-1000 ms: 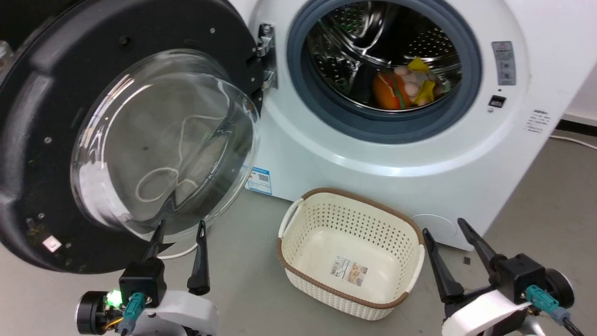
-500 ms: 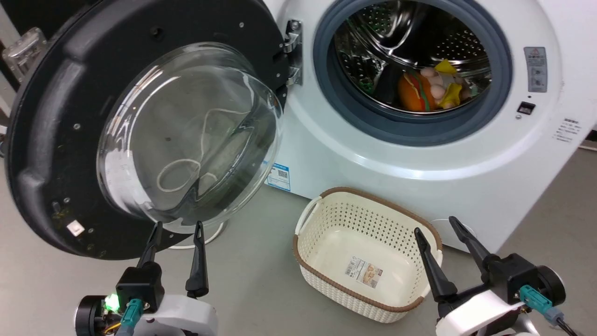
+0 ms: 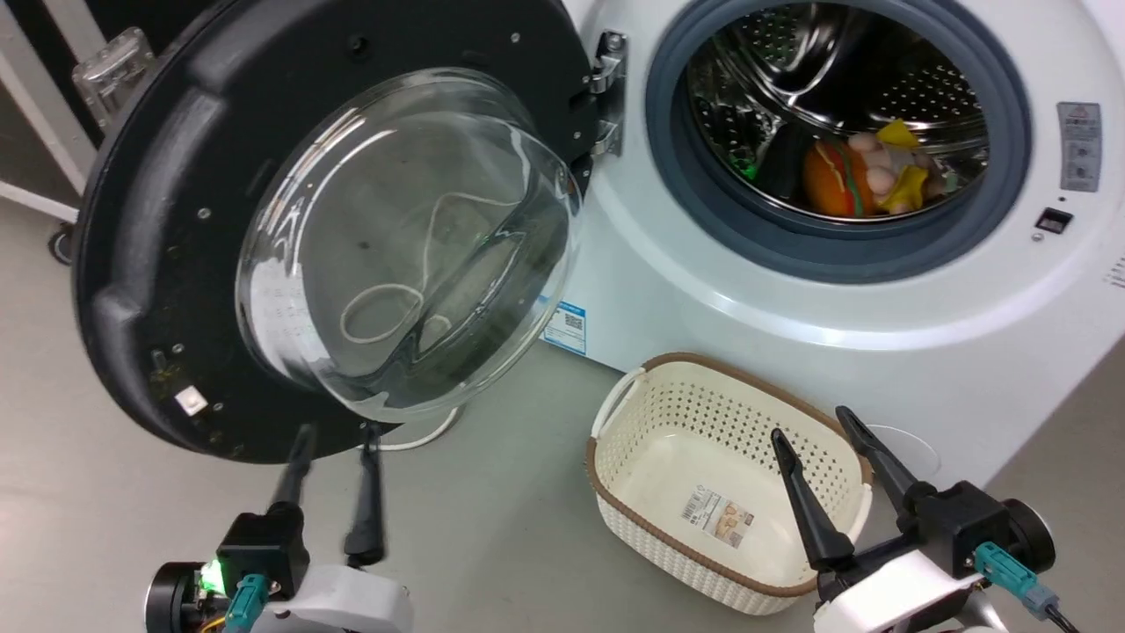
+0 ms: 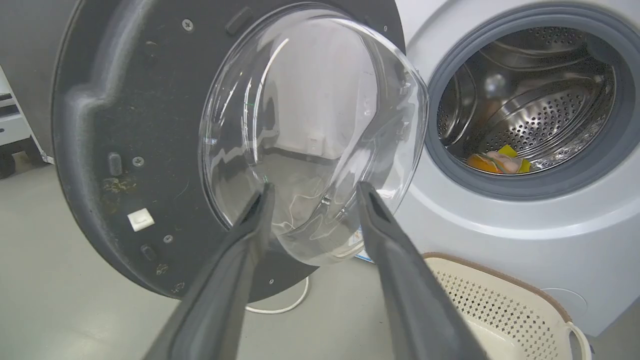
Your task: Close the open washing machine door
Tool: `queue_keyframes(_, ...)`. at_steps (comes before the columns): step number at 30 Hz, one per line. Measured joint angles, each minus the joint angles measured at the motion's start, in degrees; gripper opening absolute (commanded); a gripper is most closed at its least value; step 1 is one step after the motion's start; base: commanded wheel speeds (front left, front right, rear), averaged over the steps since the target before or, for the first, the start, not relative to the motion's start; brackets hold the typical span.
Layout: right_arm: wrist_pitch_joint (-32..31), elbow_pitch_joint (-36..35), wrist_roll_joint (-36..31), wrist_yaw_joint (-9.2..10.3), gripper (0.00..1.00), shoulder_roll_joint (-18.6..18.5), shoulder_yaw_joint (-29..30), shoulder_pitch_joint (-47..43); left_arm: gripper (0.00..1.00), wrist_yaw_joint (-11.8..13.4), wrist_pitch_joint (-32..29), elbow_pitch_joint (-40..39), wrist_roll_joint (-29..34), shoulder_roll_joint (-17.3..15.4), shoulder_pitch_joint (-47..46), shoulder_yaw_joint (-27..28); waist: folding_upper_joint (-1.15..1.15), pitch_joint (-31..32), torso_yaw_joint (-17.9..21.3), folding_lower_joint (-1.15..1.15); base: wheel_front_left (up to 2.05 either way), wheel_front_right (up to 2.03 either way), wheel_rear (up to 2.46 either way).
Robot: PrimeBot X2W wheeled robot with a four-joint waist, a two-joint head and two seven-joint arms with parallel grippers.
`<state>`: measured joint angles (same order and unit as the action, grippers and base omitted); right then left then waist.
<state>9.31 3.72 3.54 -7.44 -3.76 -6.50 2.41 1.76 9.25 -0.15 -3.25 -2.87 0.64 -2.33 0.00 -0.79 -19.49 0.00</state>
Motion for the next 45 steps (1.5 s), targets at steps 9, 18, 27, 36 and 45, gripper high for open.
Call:
queue_keyframes(9, 1.1, -0.1, 0.2, 0.0, 1.0, 0.0, 0.8, -0.2, 0.0, -3.2, 1.2, -3.6, -2.4, -0.2, -1.3, 4.0, 0.0, -0.2, -2.3, 0.0, 0.0, 0.0, 0.0)
queue_keyframes(18, 2.0, -0.9, 0.2, 0.0, 1.0, 0.0, 2.0, -1.0, 0.0, -6.5, 2.2, -7.3, -5.6, -5.3, -11.5, 11.9, 0.0, -2.4, -3.4, 0.01, 0.0, 0.0, 0.0)
queue_keyframes(27, 3.3, -1.0, 1.1, 0.0, 1.0, -1.5, 1.1, -0.3, 0.0, -7.0, -5.3, 7.2, -22.6, -12.0, -27.2, 22.5, 0.0, -5.9, -2.5, 0.01, 0.0, 0.0, 0.0)
queue_keyframes(36, 4.2, -0.6, 2.2, 0.0, 1.0, -3.5, -0.2, 1.4, 0.0, -2.9, -25.2, 25.8, -42.2, -15.5, -40.2, 31.3, 0.0, -8.8, -1.5, 0.0, 0.0, 0.0, 0.0)
queue_keyframes(45, 5.2, -0.1, 3.1, 0.0, 1.0, -4.4, -0.6, 1.8, 0.0, -2.5, -44.3, 31.5, -56.7, -16.3, -43.7, 35.6, 0.0, -10.3, -0.9, 0.0, 0.0, 0.0, 0.0)
